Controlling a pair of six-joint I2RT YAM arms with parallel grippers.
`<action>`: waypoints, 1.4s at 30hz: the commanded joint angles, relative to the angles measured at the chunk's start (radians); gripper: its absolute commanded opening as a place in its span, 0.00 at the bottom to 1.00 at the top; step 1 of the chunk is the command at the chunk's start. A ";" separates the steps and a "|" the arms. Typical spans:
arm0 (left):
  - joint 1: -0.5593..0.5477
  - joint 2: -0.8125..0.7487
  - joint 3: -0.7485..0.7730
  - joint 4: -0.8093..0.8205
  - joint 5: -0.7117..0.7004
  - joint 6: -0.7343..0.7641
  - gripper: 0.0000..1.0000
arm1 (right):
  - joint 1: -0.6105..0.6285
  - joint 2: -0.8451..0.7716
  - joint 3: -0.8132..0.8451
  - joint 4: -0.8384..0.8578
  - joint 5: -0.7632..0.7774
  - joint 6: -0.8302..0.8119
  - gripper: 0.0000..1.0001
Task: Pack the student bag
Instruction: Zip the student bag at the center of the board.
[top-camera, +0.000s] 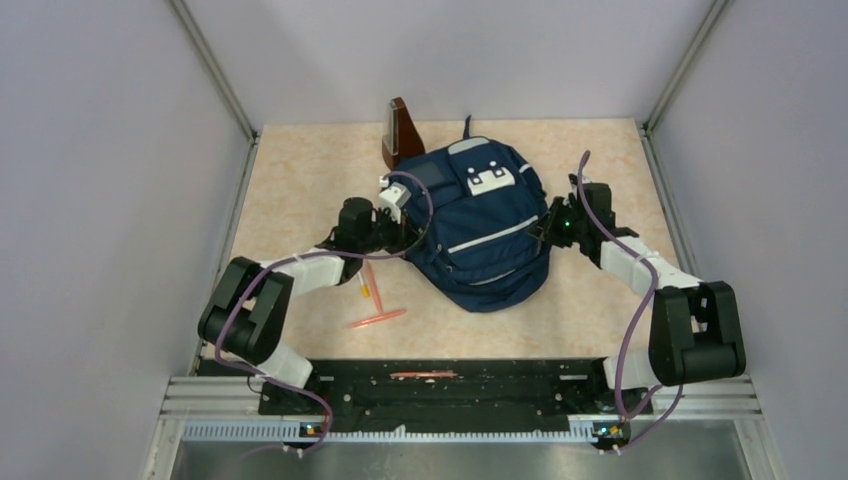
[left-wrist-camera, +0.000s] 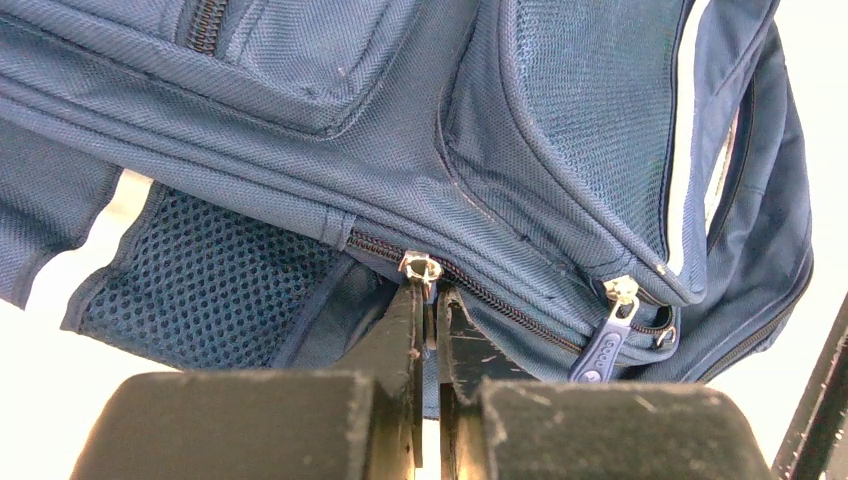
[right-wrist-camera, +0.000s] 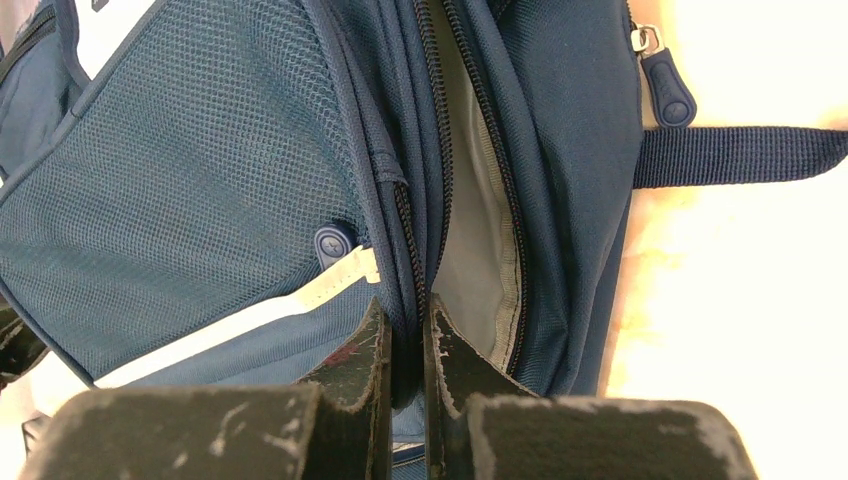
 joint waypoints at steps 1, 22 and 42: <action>-0.042 -0.052 0.011 -0.136 0.099 -0.032 0.00 | -0.006 0.007 0.036 0.120 0.018 0.048 0.00; -0.047 -0.249 -0.063 -0.140 -0.119 -0.174 0.48 | -0.007 0.033 0.024 0.143 0.003 0.046 0.00; -0.001 -0.081 -0.018 -0.034 -0.046 -0.143 0.41 | -0.006 -0.001 0.012 0.124 -0.008 0.045 0.00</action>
